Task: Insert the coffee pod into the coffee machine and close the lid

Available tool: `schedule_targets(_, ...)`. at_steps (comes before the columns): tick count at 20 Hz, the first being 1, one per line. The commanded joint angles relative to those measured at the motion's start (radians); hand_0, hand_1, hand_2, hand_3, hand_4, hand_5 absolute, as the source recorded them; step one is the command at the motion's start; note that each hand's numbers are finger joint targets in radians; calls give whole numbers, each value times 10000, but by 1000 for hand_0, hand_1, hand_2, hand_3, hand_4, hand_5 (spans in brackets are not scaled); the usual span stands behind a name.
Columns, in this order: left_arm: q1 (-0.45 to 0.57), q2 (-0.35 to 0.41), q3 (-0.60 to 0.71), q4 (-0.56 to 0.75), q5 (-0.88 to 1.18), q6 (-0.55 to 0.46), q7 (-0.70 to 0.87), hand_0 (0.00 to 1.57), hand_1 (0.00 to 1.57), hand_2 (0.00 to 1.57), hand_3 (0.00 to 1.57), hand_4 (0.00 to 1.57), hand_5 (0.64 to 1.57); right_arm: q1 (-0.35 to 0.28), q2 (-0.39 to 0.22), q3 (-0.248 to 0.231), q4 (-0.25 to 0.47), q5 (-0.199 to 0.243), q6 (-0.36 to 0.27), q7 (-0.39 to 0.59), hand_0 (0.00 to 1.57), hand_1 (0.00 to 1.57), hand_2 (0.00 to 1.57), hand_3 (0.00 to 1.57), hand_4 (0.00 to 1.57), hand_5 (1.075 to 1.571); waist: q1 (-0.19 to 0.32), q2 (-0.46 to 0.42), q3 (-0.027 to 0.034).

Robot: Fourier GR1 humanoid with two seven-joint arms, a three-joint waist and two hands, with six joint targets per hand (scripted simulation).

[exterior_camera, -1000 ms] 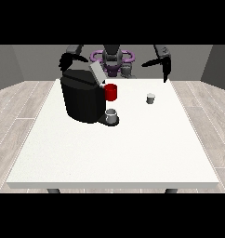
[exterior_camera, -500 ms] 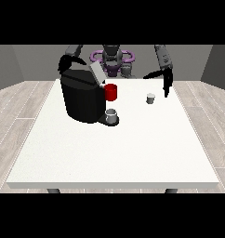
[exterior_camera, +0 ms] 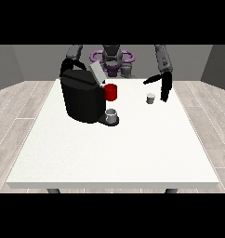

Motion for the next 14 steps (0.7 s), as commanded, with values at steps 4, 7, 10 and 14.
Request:
schedule_targets(4, -179, -414, -496, 549, -939, 453, 217, 647, 647, 718, 349, 0, 1571, 86, -51, -228, 1522, 194, -21, -1049, 0, 0, 0, 0, 424, 1571, 307, -173, 5)
schedule_targets(7, -507, 277, 8, 1797, -1174, 776, -746, 758, 758, 820, 513, 0, 1571, -565, -62, -85, 552, 154, -149, 56, 0, 0, 0, 0, 412, 1571, -69, 325, -2)
schedule_targets(10, -520, 363, -252, 2348, -1663, 904, -1184, 634, 634, 756, 487, 0, 1571, -345, 21, 342, 26, 496, -261, 471, 0, 0, 0, 0, 427, 1571, -386, 303, -4)
schedule_targets(14, -576, 370, -624, 2328, -2308, 1183, -1177, 536, 536, 692, 440, 0, 1571, -193, -221, -175, 843, -51, 299, -392, 0, 0, 0, 0, 435, 1571, -226, 279, 1)
